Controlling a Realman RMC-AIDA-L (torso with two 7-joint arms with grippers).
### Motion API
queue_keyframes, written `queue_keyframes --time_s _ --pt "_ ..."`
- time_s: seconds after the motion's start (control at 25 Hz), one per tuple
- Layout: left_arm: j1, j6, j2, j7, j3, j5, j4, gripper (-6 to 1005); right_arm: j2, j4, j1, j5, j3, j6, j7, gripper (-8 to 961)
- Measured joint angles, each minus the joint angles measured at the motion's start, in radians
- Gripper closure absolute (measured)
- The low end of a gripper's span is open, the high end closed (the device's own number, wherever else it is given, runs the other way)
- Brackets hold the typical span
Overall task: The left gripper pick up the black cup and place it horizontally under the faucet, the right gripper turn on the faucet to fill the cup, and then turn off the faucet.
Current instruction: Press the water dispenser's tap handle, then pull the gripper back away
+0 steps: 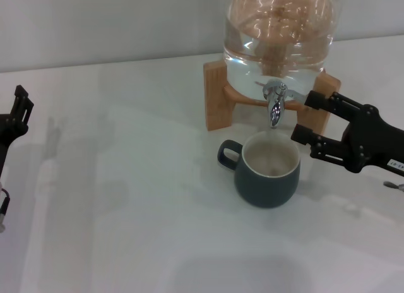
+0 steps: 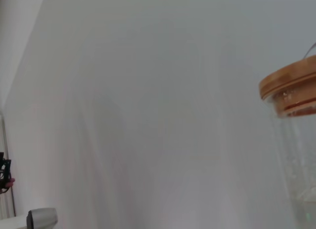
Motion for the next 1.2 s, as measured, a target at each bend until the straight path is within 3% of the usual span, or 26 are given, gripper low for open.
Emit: queue_keyframes --time_s 1.2 --pt "0.004 0.001 0.0 -0.021 0.0 0.0 0.005 259 0.004 0.013 0.012 -0.014 0.059 -0.115 -0.009 144"
